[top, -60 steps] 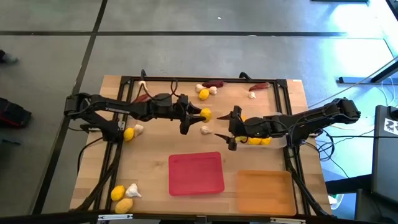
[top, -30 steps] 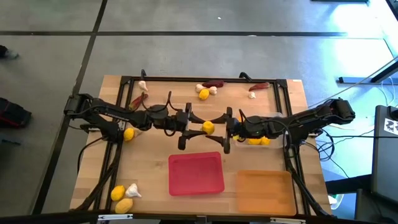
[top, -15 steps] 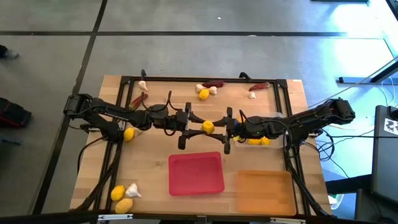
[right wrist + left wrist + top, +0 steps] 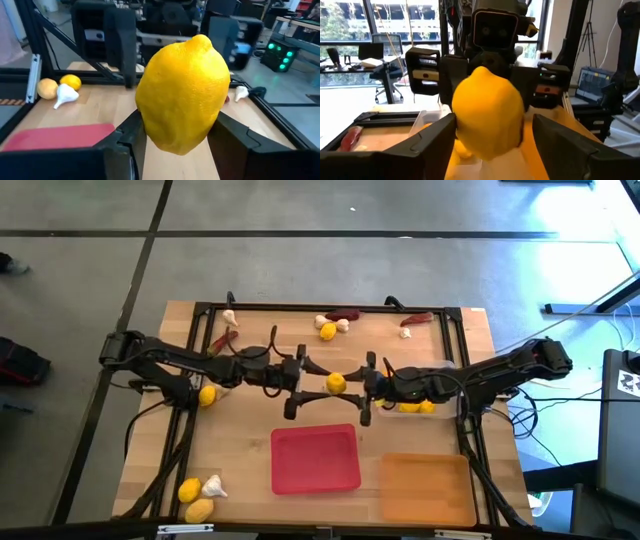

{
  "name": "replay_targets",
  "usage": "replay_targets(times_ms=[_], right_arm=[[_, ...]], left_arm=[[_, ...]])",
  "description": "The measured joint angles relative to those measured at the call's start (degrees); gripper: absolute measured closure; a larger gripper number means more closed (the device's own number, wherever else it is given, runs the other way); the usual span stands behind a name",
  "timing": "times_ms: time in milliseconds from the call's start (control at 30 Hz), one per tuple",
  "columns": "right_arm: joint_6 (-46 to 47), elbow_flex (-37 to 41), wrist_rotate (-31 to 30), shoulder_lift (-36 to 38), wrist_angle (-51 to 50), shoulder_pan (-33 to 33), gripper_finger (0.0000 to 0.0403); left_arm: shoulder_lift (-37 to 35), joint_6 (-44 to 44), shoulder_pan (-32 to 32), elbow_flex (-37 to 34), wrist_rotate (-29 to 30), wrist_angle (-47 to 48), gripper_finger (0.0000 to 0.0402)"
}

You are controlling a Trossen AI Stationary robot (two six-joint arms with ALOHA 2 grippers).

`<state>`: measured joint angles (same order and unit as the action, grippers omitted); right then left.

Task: Sort produce into baskets
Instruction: Put the yellow lemon into the transparent bin

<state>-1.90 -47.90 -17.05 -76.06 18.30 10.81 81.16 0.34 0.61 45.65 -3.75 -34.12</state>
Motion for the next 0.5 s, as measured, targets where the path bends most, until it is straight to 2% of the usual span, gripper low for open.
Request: replay_targets(times_ms=[167,267,500], right_arm=[[1.5,0.0,-0.8,3.4,-7.6,0.0,0.0238],[4.1,0.0,-0.7,6.2,-15.6,0.0,0.0238],[15.9,-0.1,-0.5,12.6,-41.1,0.0,0.0237]], left_arm=[[-5.4,0.0,-0.8,0.0,1.3,11.7,0.0136],[-8.2,-1.5,-1.2,0.0,1.6,19.8,0.0136],[-9.9,-3.4,-1.1,0.0,1.8,31.8,0.0135]])
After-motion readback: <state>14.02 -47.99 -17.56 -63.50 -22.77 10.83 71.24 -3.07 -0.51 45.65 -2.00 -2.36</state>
